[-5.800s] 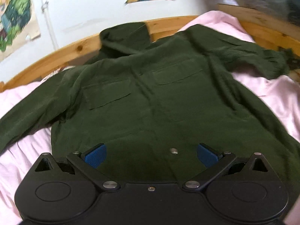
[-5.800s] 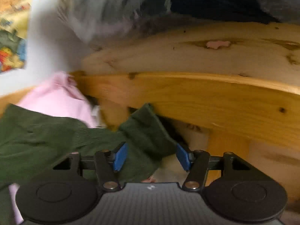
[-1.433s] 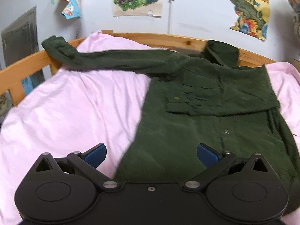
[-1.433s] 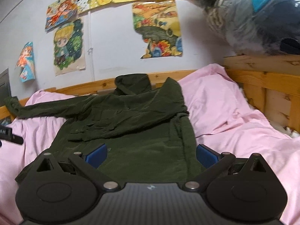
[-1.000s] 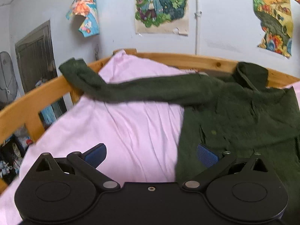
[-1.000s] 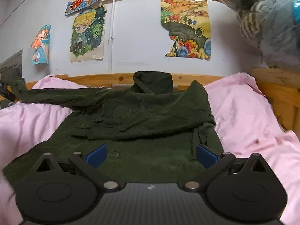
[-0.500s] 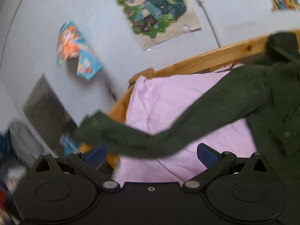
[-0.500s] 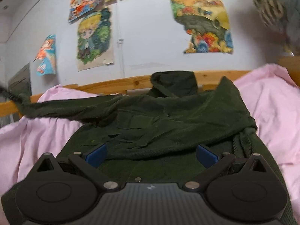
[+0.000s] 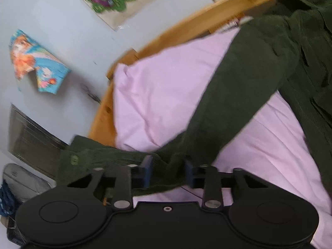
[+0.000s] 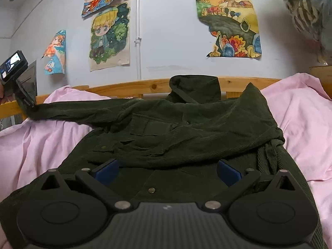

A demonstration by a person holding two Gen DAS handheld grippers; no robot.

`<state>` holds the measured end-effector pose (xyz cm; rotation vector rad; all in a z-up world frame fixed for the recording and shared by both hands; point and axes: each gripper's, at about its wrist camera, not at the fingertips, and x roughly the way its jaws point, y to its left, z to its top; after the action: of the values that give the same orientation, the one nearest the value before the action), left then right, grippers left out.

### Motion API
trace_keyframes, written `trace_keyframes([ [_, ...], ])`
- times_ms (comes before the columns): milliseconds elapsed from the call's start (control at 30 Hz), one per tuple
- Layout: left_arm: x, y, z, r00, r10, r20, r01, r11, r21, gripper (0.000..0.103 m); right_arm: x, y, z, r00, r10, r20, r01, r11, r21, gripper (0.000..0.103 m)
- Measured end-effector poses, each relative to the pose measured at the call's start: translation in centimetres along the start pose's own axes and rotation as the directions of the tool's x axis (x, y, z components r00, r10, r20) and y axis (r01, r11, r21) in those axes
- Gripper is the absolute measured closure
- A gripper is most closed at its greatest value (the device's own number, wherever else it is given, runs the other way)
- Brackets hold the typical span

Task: Fold large clothes
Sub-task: 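Grasp the other sleeve cuff with the left tool and fold it across the body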

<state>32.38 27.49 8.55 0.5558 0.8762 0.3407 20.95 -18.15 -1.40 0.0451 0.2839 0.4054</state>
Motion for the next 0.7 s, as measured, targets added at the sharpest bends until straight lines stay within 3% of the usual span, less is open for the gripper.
trace_keyframes([
  [67, -0.1, -0.2, 0.0, 1.000, -0.020, -0.016, 0.020, 1.000, -0.019, 0.102, -0.1, 0.2, 0.0, 1.000, 0.000, 0.005, 0.000, 1.000, -0.001, 0.000],
  [267, -3.7, -0.9, 0.4, 0.999, -0.035, 0.017, 0.036, 0.994, -0.107, 0.103, -0.7, 0.2, 0.5, 1.000, 0.004, 0.025, -0.004, 1.000, 0.013, 0.000],
  [400, -8.6, -2.0, 1.6, 0.983, -0.183, 0.036, 0.186, 0.949, -0.253, 0.103, -1.0, 0.1, 1.1, 0.999, 0.019, 0.039, -0.020, 0.999, 0.025, 0.000],
  [500, -12.0, -3.7, 2.8, 0.935, -0.343, 0.089, 0.352, 0.873, -0.336, 0.103, -1.5, -0.2, 1.8, 0.993, 0.107, 0.046, -0.110, 0.992, 0.060, 0.000],
  [567, -13.7, -5.4, 3.6, 0.884, -0.445, 0.144, 0.466, 0.815, -0.344, 0.103, -1.8, -0.5, 2.3, 0.977, 0.207, 0.044, -0.211, 0.972, 0.104, 0.000],
  [600, -14.2, -6.3, 4.1, 0.865, -0.479, 0.153, 0.501, 0.795, -0.341, 0.103, -1.8, -0.8, 2.4, 0.958, 0.284, 0.037, -0.286, 0.948, 0.142, 0.000],
  [667, -14.7, -8.7, 5.1, 0.819, -0.551, 0.162, 0.571, 0.751, -0.331, 0.103, -1.4, -1.5, 2.6, 0.893, 0.449, 0.016, -0.440, 0.867, 0.235, 0.000],
  [700, -14.9, -9.7, 5.5, 0.805, -0.570, 0.165, 0.591, 0.740, -0.321, 0.103, -1.2, -1.7, 2.5, 0.870, 0.493, 0.009, -0.477, 0.837, 0.268, 0.000],
])
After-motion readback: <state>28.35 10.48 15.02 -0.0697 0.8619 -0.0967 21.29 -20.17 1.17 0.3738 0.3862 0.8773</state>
